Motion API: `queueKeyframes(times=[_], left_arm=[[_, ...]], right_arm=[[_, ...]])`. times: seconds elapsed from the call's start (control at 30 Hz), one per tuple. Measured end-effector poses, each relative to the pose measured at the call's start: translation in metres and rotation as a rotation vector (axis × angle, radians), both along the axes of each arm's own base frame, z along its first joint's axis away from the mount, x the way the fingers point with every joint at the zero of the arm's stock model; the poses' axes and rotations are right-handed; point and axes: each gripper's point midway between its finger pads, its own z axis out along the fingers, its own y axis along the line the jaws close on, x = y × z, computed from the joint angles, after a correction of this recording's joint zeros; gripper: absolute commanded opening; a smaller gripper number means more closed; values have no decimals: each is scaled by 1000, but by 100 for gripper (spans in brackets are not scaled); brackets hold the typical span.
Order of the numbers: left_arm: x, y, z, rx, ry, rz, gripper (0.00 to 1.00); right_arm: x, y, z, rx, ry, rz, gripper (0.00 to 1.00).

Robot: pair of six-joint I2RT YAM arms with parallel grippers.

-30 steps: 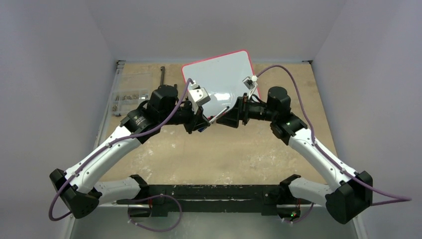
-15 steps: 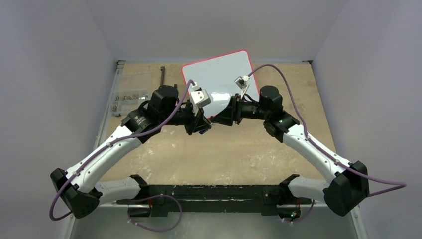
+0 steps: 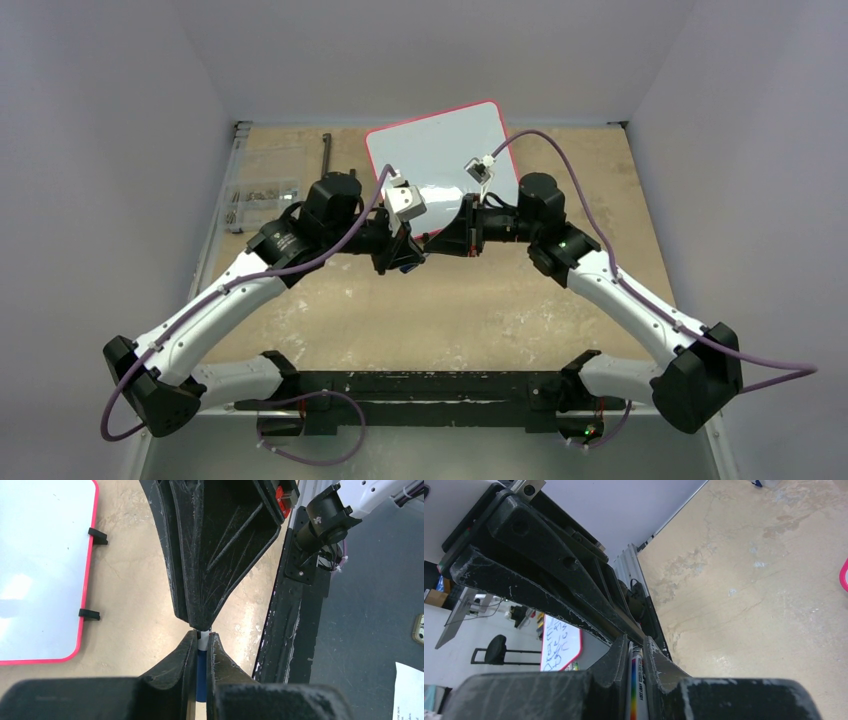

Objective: Write a sentence on the whiteboard

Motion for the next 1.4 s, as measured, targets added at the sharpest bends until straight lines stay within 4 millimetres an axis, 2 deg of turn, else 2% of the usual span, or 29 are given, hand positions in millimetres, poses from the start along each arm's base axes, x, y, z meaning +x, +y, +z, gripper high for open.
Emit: queueKeyframes(times=[0.07,0.1,0.13,0.2,0.27,0.37,0.67,0.8,0.87,0.97,1.0,1.13,1.17,1.27,1.3,1.4], left_arm=[[0,0,0,1,0,1,31],[0,0,0,1,0,2,42],[1,0,0,2,-2,5,48],[2,1,0,4,-8,10,55],[3,2,0,5,-10,18,57],[3,4,2,4,-21,31,56],[4,9,4,4,-40,52,54],[4,9,4,5,-39,52,45],[4,9,3,5,-37,48,36],[3,7,2,5,-31,41,6],[2,7,2,4,-26,36,0],[-3,4,1,2,-27,-4,0],[-3,3,0,2,-25,-8,0],[-3,3,-1,5,-23,-12,0],[-2,3,-1,6,-24,-10,0],[1,4,-2,14,-30,4,0]], right_arm=[[0,0,0,-2,2,-3,0],[0,0,0,-2,4,-5,0],[1,0,0,-4,4,-9,0],[3,-1,-2,-13,12,-28,0],[5,-3,-2,-22,19,-51,0],[7,-5,1,-27,22,-82,0],[10,-9,43,23,-44,-130,0],[10,-9,42,17,-32,-130,0],[9,-9,41,15,-28,-126,0],[5,-9,42,19,-27,-107,0],[4,-9,43,22,-29,-101,0],[1,-9,42,27,-22,-80,0],[1,-9,42,27,-20,-78,10],[1,-9,41,26,-19,-75,53],[-1,-9,41,24,-18,-68,57],[-7,-9,38,14,-23,-31,59]])
